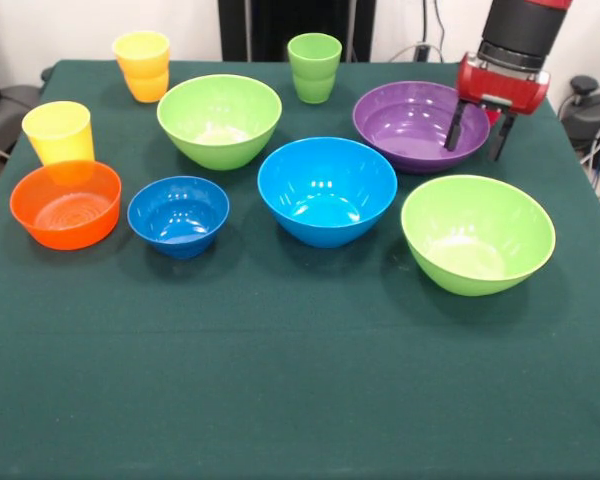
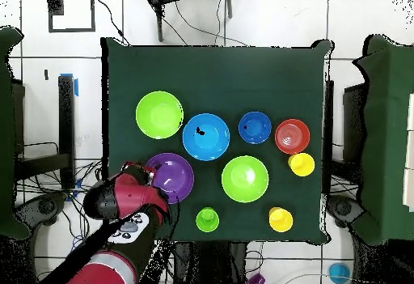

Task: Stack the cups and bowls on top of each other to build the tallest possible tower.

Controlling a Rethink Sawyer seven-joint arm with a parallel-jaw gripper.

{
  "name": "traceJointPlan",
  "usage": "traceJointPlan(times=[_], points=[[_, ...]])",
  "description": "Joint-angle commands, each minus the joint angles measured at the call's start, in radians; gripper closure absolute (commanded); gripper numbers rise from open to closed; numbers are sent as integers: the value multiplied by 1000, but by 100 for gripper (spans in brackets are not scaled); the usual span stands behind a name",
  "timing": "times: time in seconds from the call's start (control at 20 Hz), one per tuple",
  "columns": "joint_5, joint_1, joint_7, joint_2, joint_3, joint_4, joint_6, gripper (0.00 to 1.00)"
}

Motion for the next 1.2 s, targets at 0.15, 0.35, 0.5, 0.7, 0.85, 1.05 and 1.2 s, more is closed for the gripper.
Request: traceJointPlan(times=[0.15, 0.35, 0.5, 0.7, 0.85, 1.05, 1.2], points=[[39, 0, 153, 62, 52, -97, 20, 0], [42, 2, 156, 69, 49, -104, 18, 0], [49, 7, 157, 78, 41, -115, 22, 0], [52, 8, 161, 94, 41, -125, 14, 0], [49, 7, 163, 96, 44, -125, 11, 0], [47, 3, 164, 96, 45, -128, 11, 0], [49, 4, 171, 95, 44, -123, 1, 0]])
